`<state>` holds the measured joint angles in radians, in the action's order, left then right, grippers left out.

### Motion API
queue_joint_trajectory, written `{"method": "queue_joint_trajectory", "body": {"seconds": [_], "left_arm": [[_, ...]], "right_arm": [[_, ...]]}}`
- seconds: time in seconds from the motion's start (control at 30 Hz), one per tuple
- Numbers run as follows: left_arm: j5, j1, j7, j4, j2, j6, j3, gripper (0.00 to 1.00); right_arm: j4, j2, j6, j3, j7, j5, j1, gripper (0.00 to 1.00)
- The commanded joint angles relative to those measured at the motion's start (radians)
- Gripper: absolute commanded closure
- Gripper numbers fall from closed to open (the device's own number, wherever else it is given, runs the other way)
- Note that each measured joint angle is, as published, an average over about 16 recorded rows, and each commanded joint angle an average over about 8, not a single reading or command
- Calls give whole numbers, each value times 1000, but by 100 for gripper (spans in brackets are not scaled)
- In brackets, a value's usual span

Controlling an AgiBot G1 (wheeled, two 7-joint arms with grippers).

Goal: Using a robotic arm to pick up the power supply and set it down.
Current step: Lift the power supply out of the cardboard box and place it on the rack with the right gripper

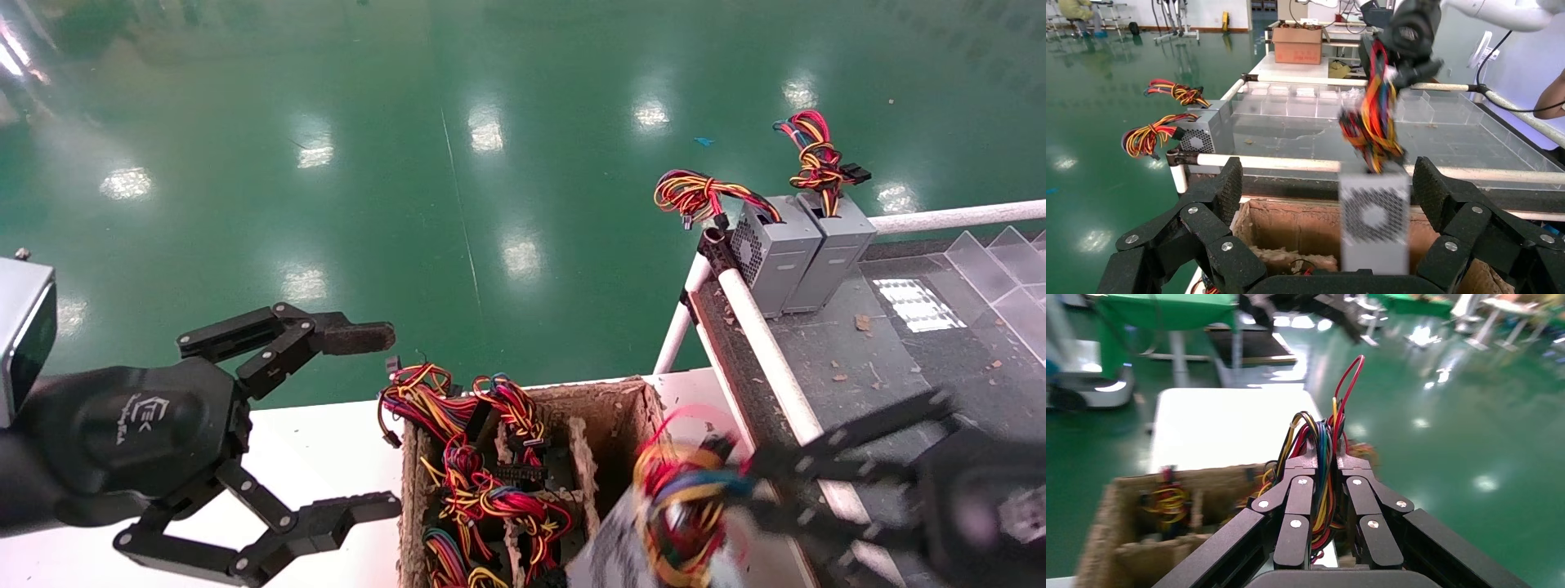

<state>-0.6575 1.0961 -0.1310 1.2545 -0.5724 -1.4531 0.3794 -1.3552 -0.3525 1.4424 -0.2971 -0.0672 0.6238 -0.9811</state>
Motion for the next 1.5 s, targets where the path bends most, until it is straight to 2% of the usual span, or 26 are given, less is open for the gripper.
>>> {"method": "queue_joint_trajectory", "body": {"seconds": [0.03,0.23,0.47,0.77,1.03,1.3,1.5], "left_arm": [[0,0,0,0,0,0,0,0],[0,0,0,0,0,0,0,0],[0,0,0,0,0,0,0,0],[0,0,0,0,0,0,0,0],[0,0,0,0,0,0,0,0],[0,0,0,0,0,0,0,0],[0,0,0,0,0,0,0,0]], "right_arm": [[1,25,-11,23,-15,-20,4,100],[5,112,-87,88,-53,-46,29,100],[18,213,-232,140,-98,-17,76,100],[65,290,-370,163,-179,-20,186,100],[89,298,-499,136,-266,-16,292,100],[40,273,-669,138,-319,-51,375,100],[19,271,-734,150,-345,-74,410,100]]}}
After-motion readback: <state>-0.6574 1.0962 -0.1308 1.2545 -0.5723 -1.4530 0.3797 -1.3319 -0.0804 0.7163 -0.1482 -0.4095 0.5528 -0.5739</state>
